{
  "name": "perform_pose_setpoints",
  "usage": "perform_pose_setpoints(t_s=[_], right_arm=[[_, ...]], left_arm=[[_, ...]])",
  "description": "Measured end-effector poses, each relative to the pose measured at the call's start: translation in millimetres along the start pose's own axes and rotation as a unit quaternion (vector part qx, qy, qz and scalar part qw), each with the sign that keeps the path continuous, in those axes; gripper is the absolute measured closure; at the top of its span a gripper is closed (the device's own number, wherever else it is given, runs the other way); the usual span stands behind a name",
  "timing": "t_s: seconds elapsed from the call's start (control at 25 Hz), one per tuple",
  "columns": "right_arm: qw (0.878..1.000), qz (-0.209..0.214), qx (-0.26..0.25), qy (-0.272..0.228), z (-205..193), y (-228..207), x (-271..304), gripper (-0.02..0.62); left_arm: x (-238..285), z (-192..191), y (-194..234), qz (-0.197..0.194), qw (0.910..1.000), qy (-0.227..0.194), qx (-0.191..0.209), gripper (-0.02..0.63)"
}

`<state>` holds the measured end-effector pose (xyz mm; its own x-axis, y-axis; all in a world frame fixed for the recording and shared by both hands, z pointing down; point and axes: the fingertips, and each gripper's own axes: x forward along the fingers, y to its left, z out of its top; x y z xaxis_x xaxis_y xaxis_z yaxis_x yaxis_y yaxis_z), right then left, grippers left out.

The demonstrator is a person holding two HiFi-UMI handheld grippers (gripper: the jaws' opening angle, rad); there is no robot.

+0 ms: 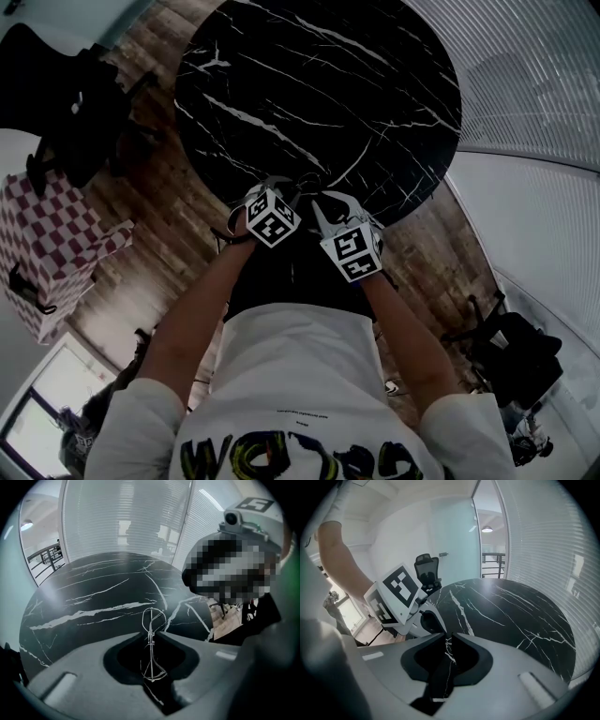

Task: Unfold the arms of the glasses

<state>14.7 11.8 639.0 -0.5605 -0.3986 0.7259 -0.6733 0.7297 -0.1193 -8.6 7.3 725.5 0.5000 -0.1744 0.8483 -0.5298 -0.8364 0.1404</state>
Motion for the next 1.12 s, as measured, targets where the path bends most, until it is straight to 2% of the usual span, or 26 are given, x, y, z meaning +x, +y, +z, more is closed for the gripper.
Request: perform_pose_setpoints(t_s=[0.28, 0.4, 0.68, 1.12], right_arm=[[1.0, 0.002, 0.003, 0.0, -1.3, -3.1, -0.5, 0.551], [1.0, 0.002, 0.005, -0.001, -1.9, -3.8, -1.2, 0.551], [1.0, 0.003, 0.007, 0.002, -5.1, -7.7, -2.8, 0.551], [1.0, -0.003, 0.019, -0.009, -3.3, -13.8, -7.5, 0.551]], left_arm=[[2.1, 4.8, -1.5, -0.004, 1.0, -0.002, 0.002, 0.555], [1.8, 6.1, -2.4, -0.006, 1.0, -0.001, 0.002, 0.587], [2.2, 9.7, -5.3, -0.014, 0.9999, -0.006, -0.004, 0.595], [-15.6, 29.8, -5.1, -0.024, 0.997, -0.053, -0.05, 0.598]])
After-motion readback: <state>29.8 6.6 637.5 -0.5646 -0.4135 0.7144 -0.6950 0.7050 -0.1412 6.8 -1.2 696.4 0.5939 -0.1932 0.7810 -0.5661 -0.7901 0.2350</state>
